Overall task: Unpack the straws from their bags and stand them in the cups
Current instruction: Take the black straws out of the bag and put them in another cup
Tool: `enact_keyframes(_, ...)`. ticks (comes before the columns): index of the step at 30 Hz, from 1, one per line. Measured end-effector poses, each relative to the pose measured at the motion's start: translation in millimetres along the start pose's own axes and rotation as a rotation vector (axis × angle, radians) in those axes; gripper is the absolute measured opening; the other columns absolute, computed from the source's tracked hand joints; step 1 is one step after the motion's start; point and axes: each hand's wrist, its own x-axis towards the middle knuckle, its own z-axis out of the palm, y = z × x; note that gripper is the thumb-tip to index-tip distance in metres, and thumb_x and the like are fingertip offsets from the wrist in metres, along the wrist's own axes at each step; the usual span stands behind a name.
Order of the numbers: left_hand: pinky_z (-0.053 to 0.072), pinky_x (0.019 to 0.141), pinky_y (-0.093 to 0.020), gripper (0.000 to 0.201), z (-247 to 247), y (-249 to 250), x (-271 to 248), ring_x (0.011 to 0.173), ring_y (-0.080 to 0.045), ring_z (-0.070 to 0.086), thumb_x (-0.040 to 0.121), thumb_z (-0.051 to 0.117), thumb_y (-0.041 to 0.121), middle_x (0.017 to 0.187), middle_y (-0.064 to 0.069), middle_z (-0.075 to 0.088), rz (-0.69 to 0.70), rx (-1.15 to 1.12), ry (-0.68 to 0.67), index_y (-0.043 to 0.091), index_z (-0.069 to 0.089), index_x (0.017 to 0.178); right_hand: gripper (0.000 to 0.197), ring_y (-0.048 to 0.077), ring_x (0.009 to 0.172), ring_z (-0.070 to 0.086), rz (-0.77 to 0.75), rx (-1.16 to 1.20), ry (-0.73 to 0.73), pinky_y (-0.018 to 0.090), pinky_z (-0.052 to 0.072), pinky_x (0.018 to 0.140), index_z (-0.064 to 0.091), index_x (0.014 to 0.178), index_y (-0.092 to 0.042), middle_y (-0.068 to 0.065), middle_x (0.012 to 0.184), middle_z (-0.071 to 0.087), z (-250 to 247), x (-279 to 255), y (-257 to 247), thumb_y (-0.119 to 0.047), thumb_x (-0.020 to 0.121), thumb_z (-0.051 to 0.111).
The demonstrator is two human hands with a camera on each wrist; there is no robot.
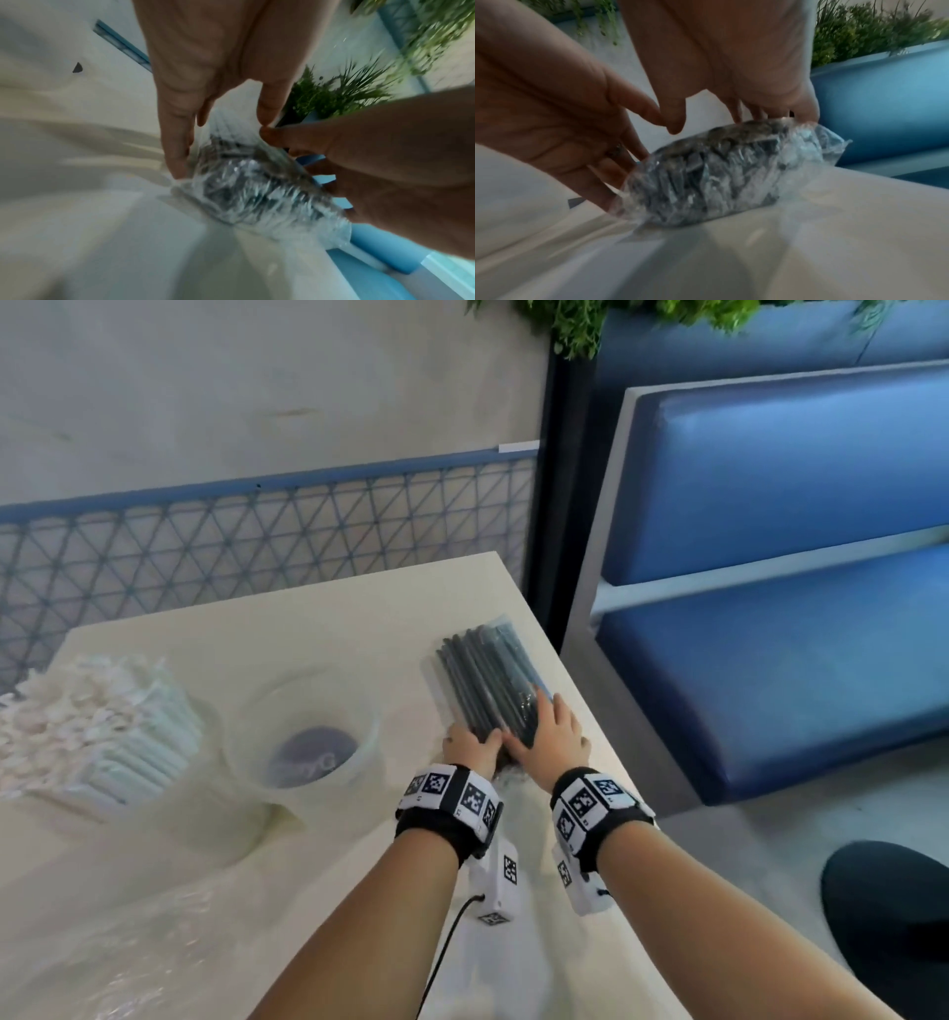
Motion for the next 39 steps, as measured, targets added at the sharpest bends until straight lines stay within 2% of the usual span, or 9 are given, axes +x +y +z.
enact_keyframes(8, 0.047, 0.084, -0.035, 0.054, 10.0, -6.4, 12.7, 0.102, -0.035, 0.06, 0.09, 0.052, 0.041, 0.111, -0.019, 0.061, -0.055, -0.026, -0.026, -0.005, 0.048, 0.119, 0.077, 0.031, 0.142, 0.018, 0.003, -0.031, -0.093, 0.049, 0.024, 0.111, 0.004, 0.149, -0.018, 0.007, 0.157, 0.009, 2.3, 1.1, 7.9, -0.053, 0.091, 0.041)
enact_keyframes(13, 0.045, 0.079, -0.029, 0.049, 3.6, 6.5, -11.9, 0.095, -0.025, 0.056, 0.089, 0.058, 0.027, 0.117, -0.017, 0.056, 0.134, -0.192, 0.036, -0.002, 0.034, 0.121, 0.06, 0.036, 0.133, 0.032, 0.023, 0.282, -0.136, 0.045, 0.029, 0.109, 0.017, 0.147, -0.014, 0.013, 0.151, 0.025, 2.7, -6.2, 7.8, -0.041, 0.097, 0.036)
enact_keyframes(17, 0.053, 0.071, -0.023, 0.037, -0.7, 9.3, -37.1, 0.087, -0.016, 0.061, 0.09, 0.057, 0.018, 0.112, -0.009, 0.059, 0.332, -0.172, -0.018, 0.011, 0.031, 0.115, 0.058, 0.03, 0.121, 0.051, 0.048, 0.738, -0.119, 0.04, 0.039, 0.105, 0.028, 0.141, -0.015, 0.013, 0.138, 0.047, -11.5, -21.9, -3.7, -0.046, 0.094, 0.04)
enact_keyframes(19, 0.055, 0.084, -0.033, 0.049, 3.7, 2.8, -49.8, 0.101, -0.02, 0.061, 0.087, 0.059, 0.014, 0.124, -0.012, 0.055, 0.466, -0.044, -0.009, 0.011, 0.029, 0.126, 0.056, 0.027, 0.106, 0.061, 0.079, 0.884, -0.128, 0.043, 0.048, 0.096, 0.04, 0.124, -0.018, 0.011, 0.121, 0.06, -19.0, -26.5, -11.4, -0.055, 0.085, 0.051)
enact_keyframes(22, 0.035, 0.109, -0.043, 0.074, 8.6, -10.4, -67.8, 0.134, -0.026, 0.034, 0.083, 0.06, 0.021, 0.148, -0.011, 0.03, 0.666, 0.312, 0.056, 0.011, 0.017, 0.142, 0.098, 0.024, 0.095, 0.067, 0.165, 1.037, -0.078, 0.043, 0.054, 0.09, 0.049, 0.116, -0.008, 0.01, 0.107, 0.067, -23.7, -32.6, -17.3, -0.074, 0.047, 0.068)
enact_keyframes(25, 0.026, 0.112, -0.041, 0.072, -4.5, -19.6, -85.9, 0.138, -0.023, 0.018, 0.079, 0.061, 0.032, 0.154, -0.002, 0.013, 0.75, 0.337, 0.051, 0.013, 0.025, 0.138, 0.085, 0.025, 0.092, 0.069, 0.135, 1.082, 0.007, 0.046, 0.054, 0.089, 0.055, 0.112, -0.011, 0.01, 0.101, 0.07, -23.0, -42.9, -13.0, -0.063, 0.047, 0.073)
enact_keyframes(30, 0.014, 0.116, -0.03, 0.086, -45.4, -34.8, -89.5, 0.139, -0.021, 0.02, 0.074, 0.056, 0.054, 0.15, -0.008, 0.019, 0.656, 0.092, 0.014, 0.012, 0.019, 0.14, 0.023, 0.025, 0.099, 0.064, -0.029, 1.182, -0.114, 0.042, 0.051, 0.089, 0.056, 0.108, -0.018, 0.01, 0.108, 0.067, -32.5, -81.4, -7.0, -0.011, 0.087, 0.058)
enact_keyframes(35, 0.041, 0.103, -0.032, 0.071, -89.8, -42.8, -99.4, 0.114, -0.014, 0.055, 0.079, 0.068, 0.037, 0.122, 0.003, 0.054, 0.487, -0.18, -0.156, 0.021, 0.025, 0.133, 0.02, 0.016, 0.08, 0.066, -0.101, 1.215, -0.344, 0.029, 0.053, 0.072, 0.052, 0.107, -0.011, 0.008, 0.096, 0.065, -27.7, -110.3, -5.2, -0.007, 0.087, 0.052)
enact_keyframes(39, 0.049, 0.082, -0.013, 0.06, -113.4, -58.3, -109.8, 0.096, -0.011, 0.061, 0.072, 0.078, 0.017, 0.1, 0.008, 0.06, 0.454, -0.225, -0.078, 0.017, 0.037, 0.116, 0.052, 0.022, 0.099, 0.064, -0.143, 1.207, -0.407, 0.033, 0.052, 0.087, 0.048, 0.123, -0.012, 0.01, 0.113, 0.064, -18.0, -123.7, -15.9, -0.017, 0.072, 0.056)
